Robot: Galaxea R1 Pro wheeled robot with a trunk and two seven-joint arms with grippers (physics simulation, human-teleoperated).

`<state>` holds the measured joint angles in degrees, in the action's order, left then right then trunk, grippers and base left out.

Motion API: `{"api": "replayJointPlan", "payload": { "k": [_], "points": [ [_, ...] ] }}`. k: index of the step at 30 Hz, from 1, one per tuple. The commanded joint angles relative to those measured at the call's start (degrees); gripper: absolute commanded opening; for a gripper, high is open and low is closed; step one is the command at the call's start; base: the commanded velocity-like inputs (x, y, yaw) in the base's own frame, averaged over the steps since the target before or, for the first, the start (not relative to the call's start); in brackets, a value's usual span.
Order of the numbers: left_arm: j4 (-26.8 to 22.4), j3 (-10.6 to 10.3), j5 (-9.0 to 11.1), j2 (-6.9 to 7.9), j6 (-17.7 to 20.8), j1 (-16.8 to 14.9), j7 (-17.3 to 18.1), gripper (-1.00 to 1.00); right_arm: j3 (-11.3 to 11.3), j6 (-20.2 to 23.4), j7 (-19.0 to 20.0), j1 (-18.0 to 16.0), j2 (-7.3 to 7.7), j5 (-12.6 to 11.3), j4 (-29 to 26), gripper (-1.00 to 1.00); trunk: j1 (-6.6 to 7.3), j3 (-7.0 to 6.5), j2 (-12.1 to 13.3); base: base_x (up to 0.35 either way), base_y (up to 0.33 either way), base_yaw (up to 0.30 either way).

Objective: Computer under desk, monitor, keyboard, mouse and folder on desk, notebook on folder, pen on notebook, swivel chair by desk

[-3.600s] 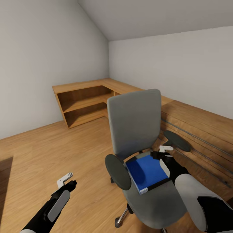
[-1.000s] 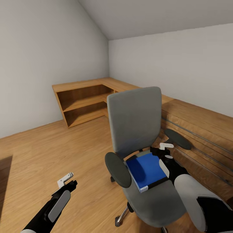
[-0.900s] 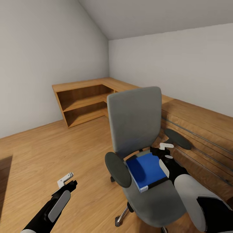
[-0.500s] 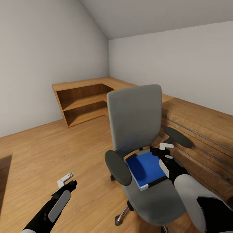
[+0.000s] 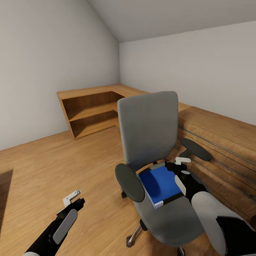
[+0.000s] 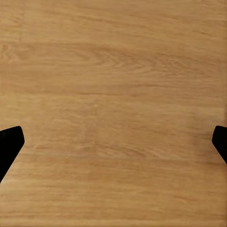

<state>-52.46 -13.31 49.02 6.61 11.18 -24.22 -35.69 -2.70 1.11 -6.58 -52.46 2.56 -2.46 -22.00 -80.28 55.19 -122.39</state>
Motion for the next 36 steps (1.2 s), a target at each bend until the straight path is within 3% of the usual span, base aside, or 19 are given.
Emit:
{"api": "replayJointPlan", "payload": {
  "k": [1, 17, 23, 36],
  "points": [
    [-0.1, -0.2, 0.2, 0.07, 0.2, 0.0, -0.4, 1.00, 0.0, 0.1, -0.1, 0.0, -0.01, -0.3, -0.1, 1.00, 0.01, 0.05, 0.0, 0.000, 0.000, 0.000],
    [-0.1, -0.2, 0.2, 0.07, 0.2, 0.0, -0.4, 1.00, 0.0, 0.1, -0.1, 0.0, -0.01, -0.3, -0.1, 1.00, 0.01, 0.05, 0.0, 0.000, 0.000, 0.000],
    [-0.1, -0.2, 0.2, 0.07, 0.2, 0.0, -0.4, 1.00, 0.0, 0.1, -0.1, -0.1, -0.03, -0.3, -0.1, 1.00, -1.31, 1.13, -2.4, 0.000, 0.000, 0.000],
    [-0.1, -0.2, 0.3, 0.07, 0.2, 0.0, -0.4, 1.00, 0.0, 0.1, -0.1, 0.0, -0.01, -0.3, -0.1, 1.00, -1.31, 1.13, -2.4, 0.000, 0.000, 0.000]
  ]
}}
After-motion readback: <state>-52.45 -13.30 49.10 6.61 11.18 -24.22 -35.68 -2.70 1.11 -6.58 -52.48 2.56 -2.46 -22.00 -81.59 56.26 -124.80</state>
